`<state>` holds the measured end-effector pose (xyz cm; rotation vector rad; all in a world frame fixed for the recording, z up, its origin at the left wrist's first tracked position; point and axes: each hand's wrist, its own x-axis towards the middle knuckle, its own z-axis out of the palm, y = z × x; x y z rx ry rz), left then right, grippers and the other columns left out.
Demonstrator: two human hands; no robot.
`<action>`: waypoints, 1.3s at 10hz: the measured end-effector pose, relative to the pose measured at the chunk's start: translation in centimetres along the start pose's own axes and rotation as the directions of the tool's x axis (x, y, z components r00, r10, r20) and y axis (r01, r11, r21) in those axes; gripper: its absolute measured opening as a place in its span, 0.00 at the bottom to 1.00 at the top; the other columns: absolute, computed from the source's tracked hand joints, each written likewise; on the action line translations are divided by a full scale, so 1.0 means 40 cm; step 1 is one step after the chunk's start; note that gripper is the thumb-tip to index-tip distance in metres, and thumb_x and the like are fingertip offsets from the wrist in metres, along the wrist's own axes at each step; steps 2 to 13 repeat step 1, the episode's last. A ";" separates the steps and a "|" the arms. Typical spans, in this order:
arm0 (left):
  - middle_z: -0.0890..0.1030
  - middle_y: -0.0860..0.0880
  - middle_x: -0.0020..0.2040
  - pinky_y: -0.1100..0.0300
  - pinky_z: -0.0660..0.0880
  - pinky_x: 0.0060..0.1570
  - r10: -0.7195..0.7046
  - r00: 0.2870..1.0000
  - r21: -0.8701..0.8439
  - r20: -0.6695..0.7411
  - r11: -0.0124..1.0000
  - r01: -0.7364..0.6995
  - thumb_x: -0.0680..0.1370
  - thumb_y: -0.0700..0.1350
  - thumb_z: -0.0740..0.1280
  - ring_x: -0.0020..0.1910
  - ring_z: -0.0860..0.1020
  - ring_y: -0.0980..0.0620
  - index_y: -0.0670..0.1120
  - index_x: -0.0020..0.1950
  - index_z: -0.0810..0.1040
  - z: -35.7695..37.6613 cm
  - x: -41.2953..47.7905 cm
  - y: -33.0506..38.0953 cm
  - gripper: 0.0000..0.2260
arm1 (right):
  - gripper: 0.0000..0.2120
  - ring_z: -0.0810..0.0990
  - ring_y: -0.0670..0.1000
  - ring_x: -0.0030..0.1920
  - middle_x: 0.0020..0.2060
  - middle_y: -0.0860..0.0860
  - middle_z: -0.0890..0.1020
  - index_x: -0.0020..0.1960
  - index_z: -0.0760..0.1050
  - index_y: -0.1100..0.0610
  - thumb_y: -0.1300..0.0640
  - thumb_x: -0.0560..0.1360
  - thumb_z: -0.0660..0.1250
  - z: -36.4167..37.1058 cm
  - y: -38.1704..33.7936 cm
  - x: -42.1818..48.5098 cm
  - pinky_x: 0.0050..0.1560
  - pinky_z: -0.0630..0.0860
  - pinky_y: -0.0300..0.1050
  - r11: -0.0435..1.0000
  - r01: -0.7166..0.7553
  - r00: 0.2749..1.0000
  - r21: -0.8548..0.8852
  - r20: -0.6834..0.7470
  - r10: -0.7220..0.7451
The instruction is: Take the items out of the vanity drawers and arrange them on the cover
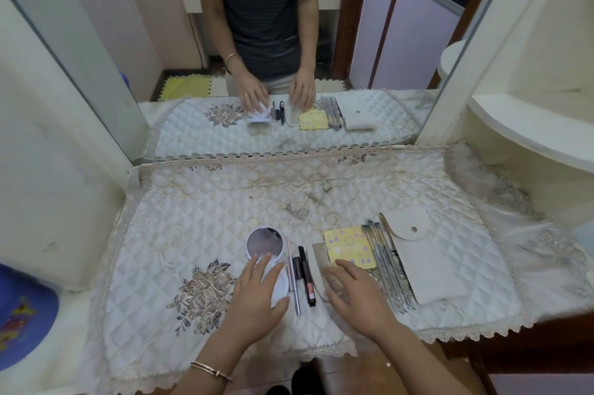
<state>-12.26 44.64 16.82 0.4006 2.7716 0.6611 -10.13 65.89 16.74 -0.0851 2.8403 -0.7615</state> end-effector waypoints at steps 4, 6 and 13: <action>0.66 0.50 0.71 0.51 0.54 0.73 -0.033 0.998 -0.094 -0.048 0.995 0.028 0.65 0.64 0.45 0.74 0.55 0.48 0.48 0.68 0.68 -0.047 -0.008 0.000 0.37 | 0.20 0.68 0.49 0.67 0.66 0.50 0.72 0.67 0.68 0.52 0.51 0.76 0.61 -0.062 -0.017 0.003 0.67 0.62 0.42 0.996 -0.011 0.999 0.088 -0.041 0.015; 0.66 0.50 0.71 0.51 0.54 0.73 -0.033 0.998 -0.094 -0.048 0.995 0.028 0.65 0.64 0.45 0.74 0.55 0.48 0.48 0.68 0.68 -0.047 -0.008 0.000 0.37 | 0.20 0.68 0.49 0.67 0.66 0.50 0.72 0.67 0.68 0.52 0.51 0.76 0.61 -0.062 -0.017 0.003 0.67 0.62 0.42 0.996 -0.011 0.999 0.088 -0.041 0.015; 0.66 0.50 0.71 0.51 0.54 0.73 -0.033 0.998 -0.094 -0.048 0.995 0.028 0.65 0.64 0.45 0.74 0.55 0.48 0.48 0.68 0.68 -0.047 -0.008 0.000 0.37 | 0.20 0.68 0.49 0.67 0.66 0.50 0.72 0.67 0.68 0.52 0.51 0.76 0.61 -0.062 -0.017 0.003 0.67 0.62 0.42 0.996 -0.011 0.999 0.088 -0.041 0.015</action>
